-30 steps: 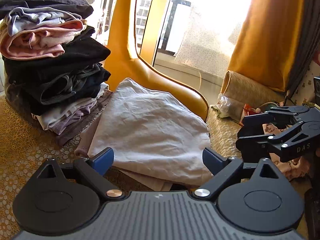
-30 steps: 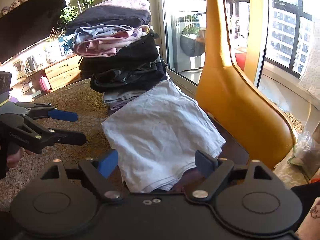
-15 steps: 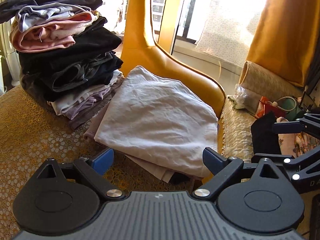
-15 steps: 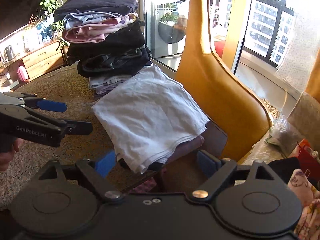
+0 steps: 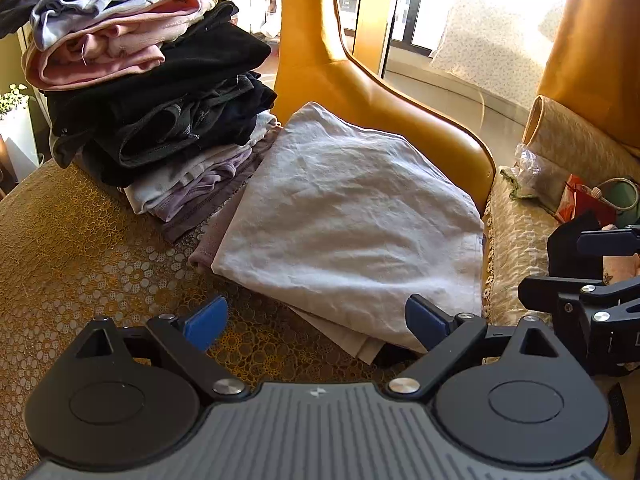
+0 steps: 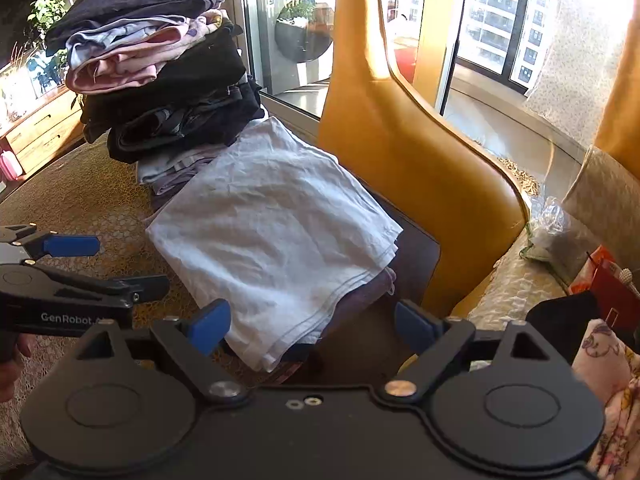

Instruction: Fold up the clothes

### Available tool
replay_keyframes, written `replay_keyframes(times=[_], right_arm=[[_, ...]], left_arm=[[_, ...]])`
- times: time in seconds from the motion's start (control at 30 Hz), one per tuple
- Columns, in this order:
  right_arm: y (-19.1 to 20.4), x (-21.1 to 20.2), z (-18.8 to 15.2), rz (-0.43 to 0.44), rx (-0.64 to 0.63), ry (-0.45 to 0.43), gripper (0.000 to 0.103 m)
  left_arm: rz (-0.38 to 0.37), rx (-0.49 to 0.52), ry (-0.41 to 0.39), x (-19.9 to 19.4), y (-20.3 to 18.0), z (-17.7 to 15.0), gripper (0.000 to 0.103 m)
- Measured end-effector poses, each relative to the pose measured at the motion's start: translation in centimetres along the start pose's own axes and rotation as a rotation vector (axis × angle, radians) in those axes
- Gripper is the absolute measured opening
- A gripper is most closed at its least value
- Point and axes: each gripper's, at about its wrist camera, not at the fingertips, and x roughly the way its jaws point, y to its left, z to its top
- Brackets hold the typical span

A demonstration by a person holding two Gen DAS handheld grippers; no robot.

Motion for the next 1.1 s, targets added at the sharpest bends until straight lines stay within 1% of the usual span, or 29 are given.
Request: replay_keyframes(times=[0.1, 0.3, 0.47, 0.6, 1.1], right_arm=[[0.1, 0.5, 0.5, 0.020, 0.012, 0.033, 0.103], [0.1, 1.2, 1.3, 0.004, 0.016, 0.070, 0.103], [0.0, 1.5, 1.7, -0.014, 0.001, 0.080, 0.103], [-0.2, 1.9, 1.8, -0.025, -0.001, 0.089, 0.103], [-0.9, 2.7, 1.7, -0.025, 0.009, 0.105, 0.103]], left_arm=[[0.009, 0.008, 0.018, 0.0, -0.3, 0.6, 0.096], [0.049, 0.042, 0.051, 0.0, -0.9, 2.0, 0.096], [0.081, 0.057, 0.039, 0.0, -1.3, 3.0, 0.096], [0.087, 0.067, 0.064, 0.4, -1.4, 3.6, 0.096], [0.100, 0.108, 0.080, 1.2, -2.0, 3.4, 0.096]])
